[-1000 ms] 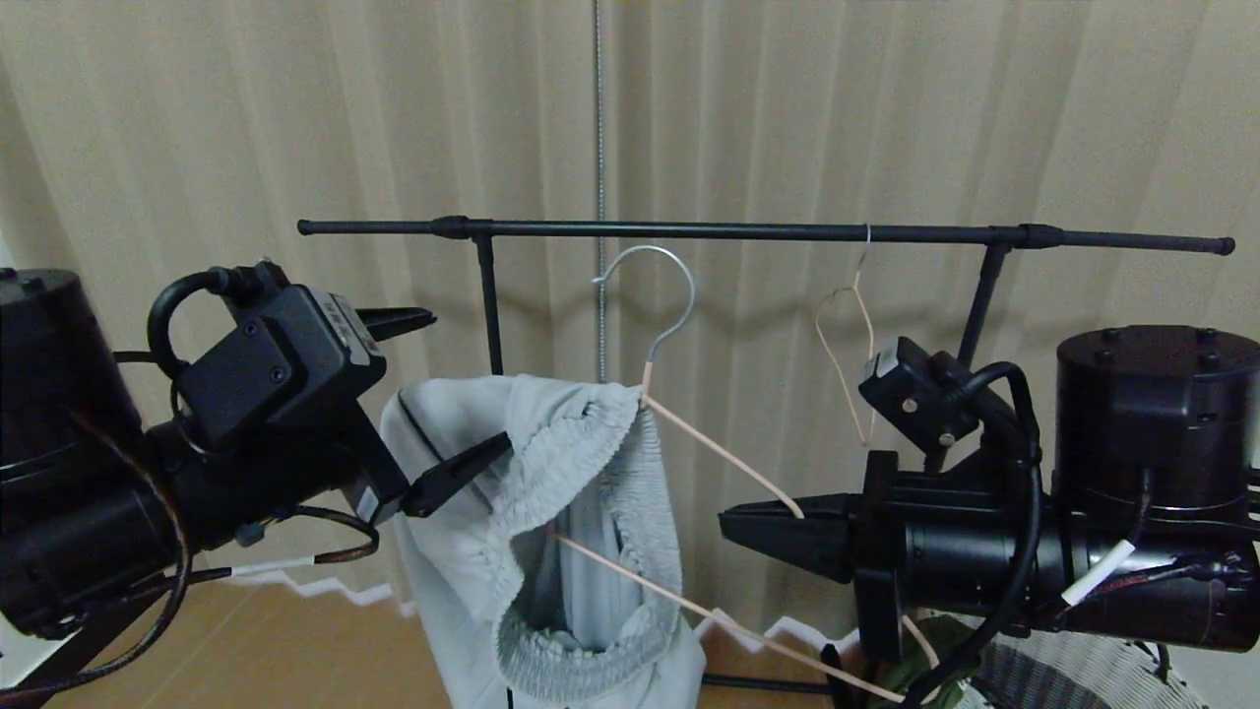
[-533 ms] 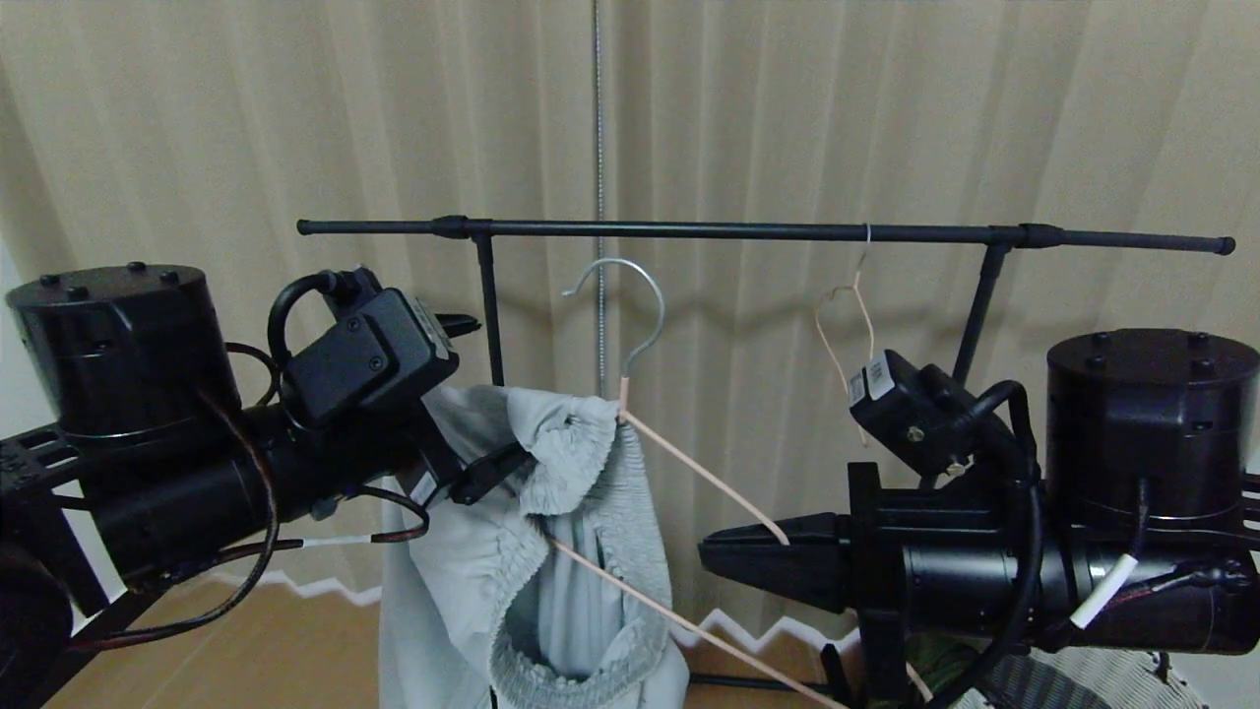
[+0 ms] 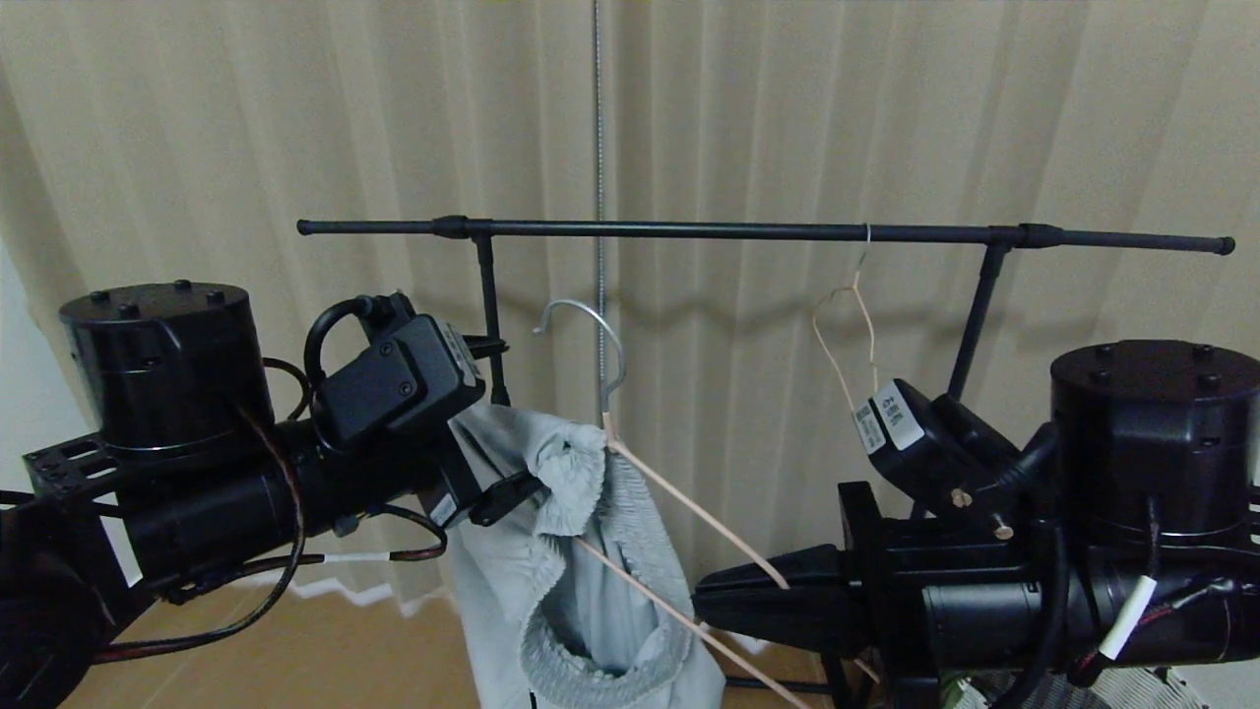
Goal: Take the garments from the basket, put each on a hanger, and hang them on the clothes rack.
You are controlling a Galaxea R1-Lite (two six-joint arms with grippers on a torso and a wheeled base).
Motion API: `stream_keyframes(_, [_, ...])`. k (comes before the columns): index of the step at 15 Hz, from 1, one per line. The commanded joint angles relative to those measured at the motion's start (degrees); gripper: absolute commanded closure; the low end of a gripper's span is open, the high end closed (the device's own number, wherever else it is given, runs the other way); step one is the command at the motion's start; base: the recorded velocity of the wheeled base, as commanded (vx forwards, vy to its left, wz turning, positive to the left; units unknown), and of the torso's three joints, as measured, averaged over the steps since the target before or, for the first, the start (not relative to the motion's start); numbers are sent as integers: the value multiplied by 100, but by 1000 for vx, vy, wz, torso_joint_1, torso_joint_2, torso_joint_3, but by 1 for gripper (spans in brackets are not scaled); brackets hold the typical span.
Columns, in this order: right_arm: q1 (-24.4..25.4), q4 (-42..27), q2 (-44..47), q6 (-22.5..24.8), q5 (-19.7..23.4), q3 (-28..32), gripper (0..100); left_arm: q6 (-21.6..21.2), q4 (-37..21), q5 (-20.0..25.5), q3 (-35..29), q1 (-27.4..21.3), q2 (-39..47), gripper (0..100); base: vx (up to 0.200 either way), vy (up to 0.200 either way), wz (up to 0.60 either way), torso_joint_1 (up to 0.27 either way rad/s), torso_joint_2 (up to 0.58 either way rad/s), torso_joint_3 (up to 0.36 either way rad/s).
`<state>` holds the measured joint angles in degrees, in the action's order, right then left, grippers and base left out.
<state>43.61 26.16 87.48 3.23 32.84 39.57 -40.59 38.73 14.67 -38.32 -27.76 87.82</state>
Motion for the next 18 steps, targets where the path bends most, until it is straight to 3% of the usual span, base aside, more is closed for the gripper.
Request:
stream_keyframes(1, [25,29,-29,46,29,-55,100,-1,3,1,52,-19,7,100,0,0,0,0,0,0])
stream_keyframes(5, [34,3,-240,72,504,-151,100,8,3,221,131,-19,16,100,0,0,0,0,0,0])
stream_keyframes(11, [16,-23,-407,81,486,-239,100,8,56,203,149,-10,-28,100,0,0,0,0,0,0])
stream_keyframes(12, [16,-23,-425,81,478,-292,0,8,117,203,158,-10,-28,100,0,0,0,0,0,0])
stream_keyframes(15, [-1,3,-425,90,416,-345,0,25,161,-8,166,7,-28,100,0,0,0,0,0,0])
stream_keyframes(16, [-107,47,-425,134,196,-318,0,34,161,-473,184,16,-11,100,0,0,0,0,0,0])
stream_keyframes(18, [-247,73,-398,371,-252,-301,0,43,152,-834,219,16,7,100,0,0,0,0,0,0])
